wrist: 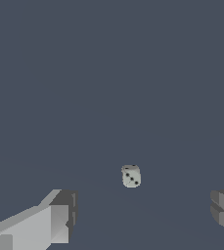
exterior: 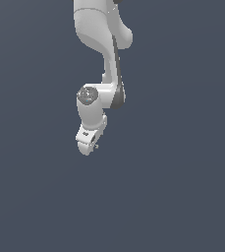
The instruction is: Pick up the object and move it to a goal position.
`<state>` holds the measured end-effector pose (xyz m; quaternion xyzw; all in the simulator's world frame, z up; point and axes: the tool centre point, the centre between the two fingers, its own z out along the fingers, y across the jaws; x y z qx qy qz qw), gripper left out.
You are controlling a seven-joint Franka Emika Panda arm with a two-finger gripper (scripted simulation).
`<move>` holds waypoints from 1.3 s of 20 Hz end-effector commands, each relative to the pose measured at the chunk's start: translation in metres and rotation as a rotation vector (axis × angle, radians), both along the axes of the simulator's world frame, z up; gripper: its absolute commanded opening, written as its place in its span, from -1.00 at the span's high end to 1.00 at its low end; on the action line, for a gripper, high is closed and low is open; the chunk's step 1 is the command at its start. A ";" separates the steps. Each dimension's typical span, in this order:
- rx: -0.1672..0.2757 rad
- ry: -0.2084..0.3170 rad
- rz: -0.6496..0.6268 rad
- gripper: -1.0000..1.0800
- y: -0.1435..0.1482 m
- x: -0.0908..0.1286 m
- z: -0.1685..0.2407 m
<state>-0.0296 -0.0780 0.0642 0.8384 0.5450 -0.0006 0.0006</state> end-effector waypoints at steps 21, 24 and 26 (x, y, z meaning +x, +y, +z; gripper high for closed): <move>0.001 0.000 0.064 -0.92 -0.002 -0.004 -0.045; 0.001 0.000 0.065 -0.92 -0.002 -0.003 -0.053; 0.001 0.000 0.065 -0.92 -0.002 -0.003 -0.055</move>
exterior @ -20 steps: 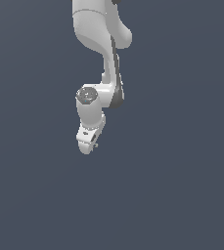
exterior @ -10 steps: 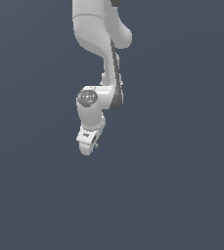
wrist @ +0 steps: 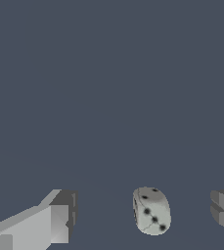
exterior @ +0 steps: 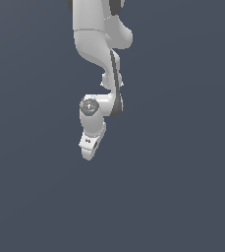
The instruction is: Pick up the object and move it to a goal position.
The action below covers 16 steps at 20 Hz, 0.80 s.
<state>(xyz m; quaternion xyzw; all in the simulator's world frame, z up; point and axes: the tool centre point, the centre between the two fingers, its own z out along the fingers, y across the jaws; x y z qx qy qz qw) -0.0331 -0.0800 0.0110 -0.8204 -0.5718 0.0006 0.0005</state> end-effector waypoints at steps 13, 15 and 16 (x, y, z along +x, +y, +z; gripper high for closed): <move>0.000 -0.002 0.001 1.00 0.001 0.001 -0.001; 0.000 -0.002 0.001 1.00 0.000 0.002 0.001; 0.000 -0.002 0.001 1.00 -0.001 0.002 0.003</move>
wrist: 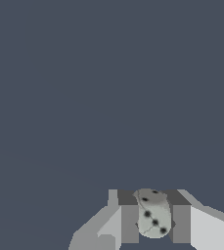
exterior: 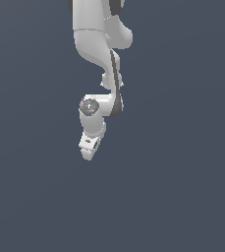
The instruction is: Pick up the object and move it to a goal position.
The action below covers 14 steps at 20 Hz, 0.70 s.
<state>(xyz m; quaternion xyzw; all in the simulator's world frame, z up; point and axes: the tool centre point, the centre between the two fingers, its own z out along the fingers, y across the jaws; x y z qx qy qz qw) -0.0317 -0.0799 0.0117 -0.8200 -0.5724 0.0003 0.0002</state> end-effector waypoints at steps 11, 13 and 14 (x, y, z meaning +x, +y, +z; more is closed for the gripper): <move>0.001 -0.001 0.001 1.00 -0.016 0.020 0.062; 0.001 -0.001 0.001 1.00 -0.020 0.025 0.080; 0.001 -0.001 0.001 1.00 -0.023 0.028 0.089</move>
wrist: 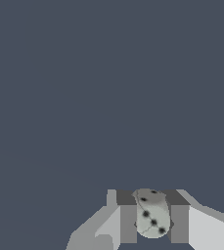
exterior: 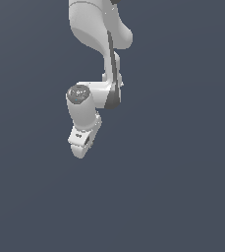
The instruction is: Pick up the object and move it to a goal position.
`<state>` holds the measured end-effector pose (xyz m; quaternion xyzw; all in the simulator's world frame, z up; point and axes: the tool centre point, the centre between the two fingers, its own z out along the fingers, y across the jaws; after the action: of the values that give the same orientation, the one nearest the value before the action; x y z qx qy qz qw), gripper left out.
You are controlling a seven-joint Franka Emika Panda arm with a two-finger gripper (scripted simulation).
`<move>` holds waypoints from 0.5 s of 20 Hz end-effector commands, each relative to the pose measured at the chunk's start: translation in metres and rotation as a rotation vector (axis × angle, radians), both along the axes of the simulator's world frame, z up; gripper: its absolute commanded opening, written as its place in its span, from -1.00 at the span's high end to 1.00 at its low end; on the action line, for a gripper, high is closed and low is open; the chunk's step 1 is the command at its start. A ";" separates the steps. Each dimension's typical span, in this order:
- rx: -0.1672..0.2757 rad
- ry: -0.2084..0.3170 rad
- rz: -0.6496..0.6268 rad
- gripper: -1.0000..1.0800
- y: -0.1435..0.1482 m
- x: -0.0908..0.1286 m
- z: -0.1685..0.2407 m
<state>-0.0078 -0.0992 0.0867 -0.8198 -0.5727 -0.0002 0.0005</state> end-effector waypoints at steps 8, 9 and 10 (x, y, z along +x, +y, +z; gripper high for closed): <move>0.002 -0.001 0.001 1.00 -0.024 0.030 0.094; 0.002 -0.001 0.001 1.00 -0.027 0.034 0.104; 0.002 -0.001 0.001 1.00 -0.029 0.037 0.114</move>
<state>0.0247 -0.1248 0.1855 -0.8197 -0.5727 -0.0012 0.0005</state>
